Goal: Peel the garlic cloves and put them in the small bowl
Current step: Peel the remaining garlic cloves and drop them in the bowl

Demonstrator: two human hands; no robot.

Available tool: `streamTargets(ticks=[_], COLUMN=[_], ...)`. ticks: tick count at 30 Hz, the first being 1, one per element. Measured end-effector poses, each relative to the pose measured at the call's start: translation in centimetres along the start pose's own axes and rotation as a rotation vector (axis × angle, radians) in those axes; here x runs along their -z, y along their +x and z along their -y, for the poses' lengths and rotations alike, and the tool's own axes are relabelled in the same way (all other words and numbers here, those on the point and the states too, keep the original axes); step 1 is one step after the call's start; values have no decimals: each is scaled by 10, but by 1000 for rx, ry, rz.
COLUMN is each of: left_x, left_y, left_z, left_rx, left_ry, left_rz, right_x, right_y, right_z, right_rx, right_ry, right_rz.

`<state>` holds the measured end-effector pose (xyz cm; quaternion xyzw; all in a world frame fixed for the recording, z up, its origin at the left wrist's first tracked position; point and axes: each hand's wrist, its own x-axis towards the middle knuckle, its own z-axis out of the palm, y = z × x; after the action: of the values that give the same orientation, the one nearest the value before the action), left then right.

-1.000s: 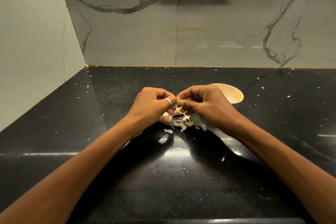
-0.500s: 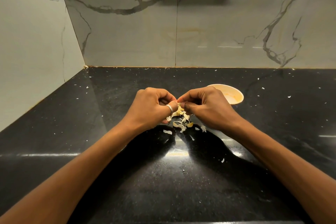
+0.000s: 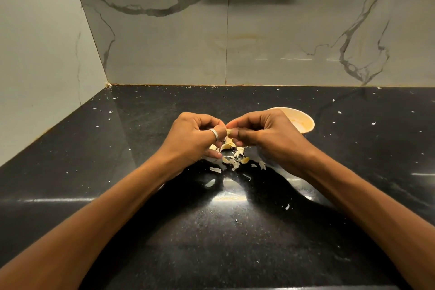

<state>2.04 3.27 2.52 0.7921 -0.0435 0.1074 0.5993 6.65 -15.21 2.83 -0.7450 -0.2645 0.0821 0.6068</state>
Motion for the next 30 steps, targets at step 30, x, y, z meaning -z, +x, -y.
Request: streamTargets(ticks=[30], left_x=[-3], left_y=[-3], left_z=[-13], left_rx=[59], left_ry=[-126], left_rz=[9], right_x=[-17], right_y=[-1], right_z=[16], right_rx=[-253], right_ry=[385], right_rz=[-102])
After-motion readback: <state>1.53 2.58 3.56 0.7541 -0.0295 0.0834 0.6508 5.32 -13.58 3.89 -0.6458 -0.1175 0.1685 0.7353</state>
